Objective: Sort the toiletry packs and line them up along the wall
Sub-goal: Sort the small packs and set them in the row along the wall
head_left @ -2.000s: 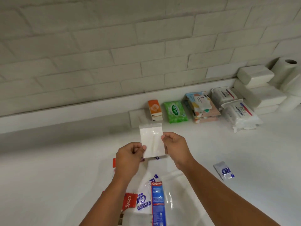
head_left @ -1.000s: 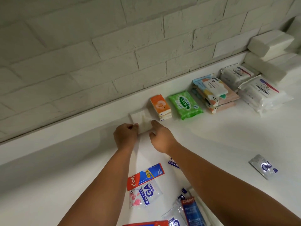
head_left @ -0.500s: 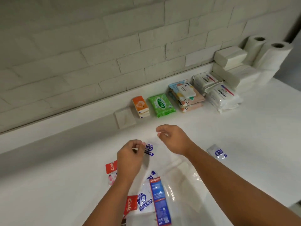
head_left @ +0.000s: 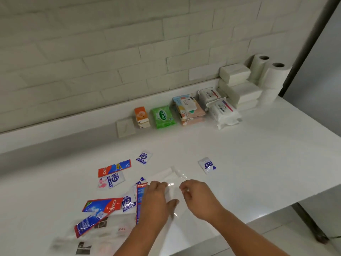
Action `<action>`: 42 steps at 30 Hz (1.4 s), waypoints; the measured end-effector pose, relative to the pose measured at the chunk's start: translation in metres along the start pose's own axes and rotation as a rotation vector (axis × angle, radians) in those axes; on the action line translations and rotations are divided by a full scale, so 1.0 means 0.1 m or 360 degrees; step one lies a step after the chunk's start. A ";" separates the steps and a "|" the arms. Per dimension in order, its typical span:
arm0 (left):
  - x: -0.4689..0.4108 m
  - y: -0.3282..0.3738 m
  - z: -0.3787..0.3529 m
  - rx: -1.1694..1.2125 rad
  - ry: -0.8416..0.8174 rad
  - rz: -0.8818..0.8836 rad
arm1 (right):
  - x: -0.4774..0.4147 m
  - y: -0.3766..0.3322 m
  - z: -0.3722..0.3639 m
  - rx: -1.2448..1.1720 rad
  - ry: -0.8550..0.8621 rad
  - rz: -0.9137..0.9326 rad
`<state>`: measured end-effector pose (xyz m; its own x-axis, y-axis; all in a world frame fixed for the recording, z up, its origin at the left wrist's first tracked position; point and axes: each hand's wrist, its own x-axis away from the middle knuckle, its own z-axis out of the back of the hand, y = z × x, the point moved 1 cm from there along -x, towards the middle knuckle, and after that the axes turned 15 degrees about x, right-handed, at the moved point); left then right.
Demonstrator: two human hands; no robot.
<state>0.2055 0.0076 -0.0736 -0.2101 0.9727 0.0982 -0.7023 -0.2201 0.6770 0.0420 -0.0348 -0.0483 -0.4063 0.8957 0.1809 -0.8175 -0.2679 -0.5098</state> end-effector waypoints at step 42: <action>0.02 0.39 0.39 0.1249 0.0557 0.0270 | -0.37 -0.11 0.40 -0.1229 -0.0110 -0.0198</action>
<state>0.2043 0.0034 -0.0183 -0.5566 0.8246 0.1008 0.0013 -0.1205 0.9927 0.0496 -0.0788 -0.0158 -0.3755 0.8721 0.3137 -0.3536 0.1781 -0.9183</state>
